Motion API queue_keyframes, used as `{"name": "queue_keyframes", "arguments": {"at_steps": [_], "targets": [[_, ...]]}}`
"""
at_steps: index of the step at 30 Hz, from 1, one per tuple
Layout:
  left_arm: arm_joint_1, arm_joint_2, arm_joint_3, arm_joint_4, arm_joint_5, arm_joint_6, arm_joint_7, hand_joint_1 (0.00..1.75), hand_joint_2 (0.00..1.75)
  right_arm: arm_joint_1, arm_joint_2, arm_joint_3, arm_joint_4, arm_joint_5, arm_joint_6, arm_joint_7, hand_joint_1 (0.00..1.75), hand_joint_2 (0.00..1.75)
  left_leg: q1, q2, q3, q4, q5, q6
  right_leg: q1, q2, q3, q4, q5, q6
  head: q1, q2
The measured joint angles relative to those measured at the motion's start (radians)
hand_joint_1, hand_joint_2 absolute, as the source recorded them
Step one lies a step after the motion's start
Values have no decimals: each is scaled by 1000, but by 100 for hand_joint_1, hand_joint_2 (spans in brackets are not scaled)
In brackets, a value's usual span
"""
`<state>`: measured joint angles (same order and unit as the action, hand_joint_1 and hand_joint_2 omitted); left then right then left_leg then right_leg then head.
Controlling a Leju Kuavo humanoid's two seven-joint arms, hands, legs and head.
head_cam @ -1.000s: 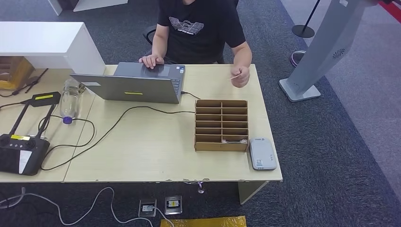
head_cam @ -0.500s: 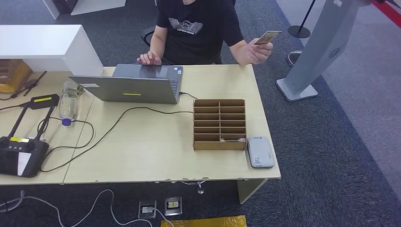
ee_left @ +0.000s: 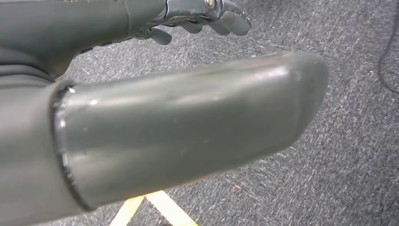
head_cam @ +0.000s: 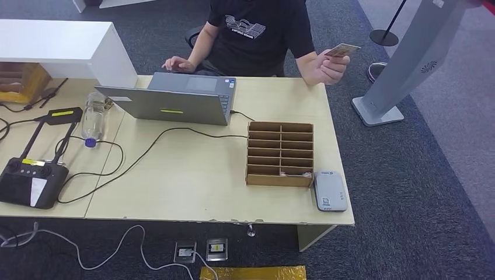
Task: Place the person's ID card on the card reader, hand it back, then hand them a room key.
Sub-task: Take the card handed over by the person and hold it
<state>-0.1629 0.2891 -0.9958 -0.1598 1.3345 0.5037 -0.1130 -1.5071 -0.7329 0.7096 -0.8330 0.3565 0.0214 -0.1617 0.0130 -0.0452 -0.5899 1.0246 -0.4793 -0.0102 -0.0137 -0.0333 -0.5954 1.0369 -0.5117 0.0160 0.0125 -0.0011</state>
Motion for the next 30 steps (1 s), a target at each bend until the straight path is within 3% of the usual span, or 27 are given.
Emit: {"name": "queue_keyframes", "arguments": {"at_steps": [6,12,30], "targets": [[-7,-34,11,-2,35,6,-101,0,0,5,44,186,47,-5,13,6,0,175,-2,14,5,0,-2,2,-2,14,0,-1,3,1,0,0],[-32,-69,18,-9,-7,10,-89,0,0,102,72,304,60,4,51,48,0,175,-1,18,7,0,-2,2,-1,18,1,-2,5,1,0,0],[-32,-85,19,-9,-21,13,-53,0,0,350,88,407,33,21,75,101,0,175,-1,23,8,0,-4,2,-1,23,0,-2,5,1,0,0]]}}
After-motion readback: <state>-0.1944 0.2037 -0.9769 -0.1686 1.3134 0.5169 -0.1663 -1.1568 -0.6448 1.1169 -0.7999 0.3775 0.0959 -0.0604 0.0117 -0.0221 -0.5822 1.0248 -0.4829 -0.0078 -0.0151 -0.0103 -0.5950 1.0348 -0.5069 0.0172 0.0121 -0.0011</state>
